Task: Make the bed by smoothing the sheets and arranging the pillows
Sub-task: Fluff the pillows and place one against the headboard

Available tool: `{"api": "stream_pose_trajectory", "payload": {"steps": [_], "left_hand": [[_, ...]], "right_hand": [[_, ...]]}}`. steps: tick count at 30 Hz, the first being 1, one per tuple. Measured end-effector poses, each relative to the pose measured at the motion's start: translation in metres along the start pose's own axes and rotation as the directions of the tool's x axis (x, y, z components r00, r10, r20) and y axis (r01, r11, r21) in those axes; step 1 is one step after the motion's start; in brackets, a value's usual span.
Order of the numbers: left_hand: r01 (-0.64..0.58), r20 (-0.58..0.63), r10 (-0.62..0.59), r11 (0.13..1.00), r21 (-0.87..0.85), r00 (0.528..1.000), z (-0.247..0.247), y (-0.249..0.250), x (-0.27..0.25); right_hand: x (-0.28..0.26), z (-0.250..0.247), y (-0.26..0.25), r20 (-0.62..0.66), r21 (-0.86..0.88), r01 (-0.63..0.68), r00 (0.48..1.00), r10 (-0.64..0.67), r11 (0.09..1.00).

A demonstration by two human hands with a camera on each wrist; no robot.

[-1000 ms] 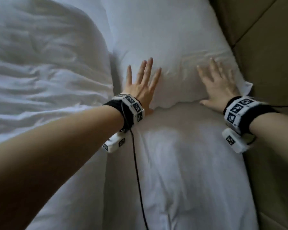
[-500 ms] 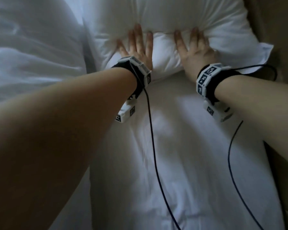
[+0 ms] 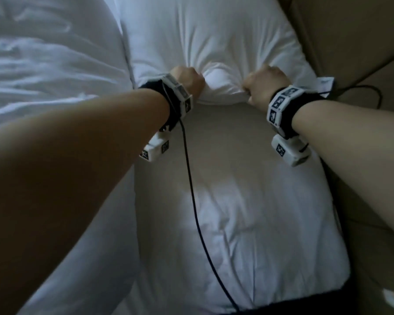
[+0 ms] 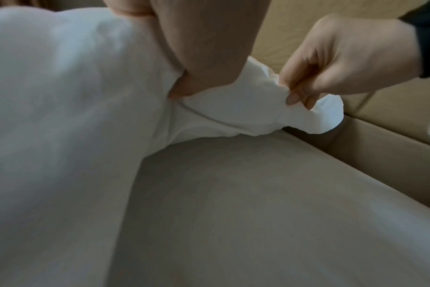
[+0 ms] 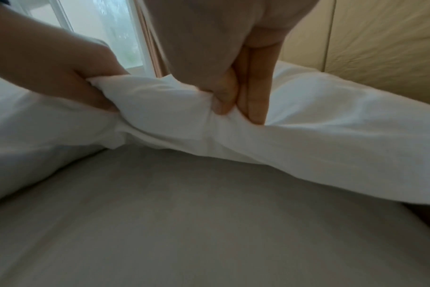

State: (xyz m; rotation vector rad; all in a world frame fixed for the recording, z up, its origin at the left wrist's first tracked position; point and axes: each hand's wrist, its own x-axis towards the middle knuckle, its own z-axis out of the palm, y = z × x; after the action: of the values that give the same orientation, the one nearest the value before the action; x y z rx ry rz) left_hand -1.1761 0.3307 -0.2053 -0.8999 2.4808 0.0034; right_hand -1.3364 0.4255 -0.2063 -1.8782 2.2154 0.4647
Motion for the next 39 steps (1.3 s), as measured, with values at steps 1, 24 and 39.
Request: {"api": "stream_pose_trajectory", "payload": {"steps": [1,24,39], "left_hand": [[-0.011,0.011,0.01,0.998,0.056,1.0,0.003,0.012,-0.022],[0.028,-0.214,-0.133,0.901,-0.433,0.968,0.111,0.051,-0.191],[0.499,0.191,-0.503,0.597,-0.628,0.843,0.079,0.011,-0.055]], "right_hand": [[-0.025,0.003,-0.004,0.04,-0.009,0.003,0.999,-0.003,1.0],[-0.193,0.054,-0.046,-0.234,0.358,-0.131,0.946,0.224,0.925],[-0.052,0.042,0.022,0.321,0.664,-0.483,0.873,0.367,0.57]]}}
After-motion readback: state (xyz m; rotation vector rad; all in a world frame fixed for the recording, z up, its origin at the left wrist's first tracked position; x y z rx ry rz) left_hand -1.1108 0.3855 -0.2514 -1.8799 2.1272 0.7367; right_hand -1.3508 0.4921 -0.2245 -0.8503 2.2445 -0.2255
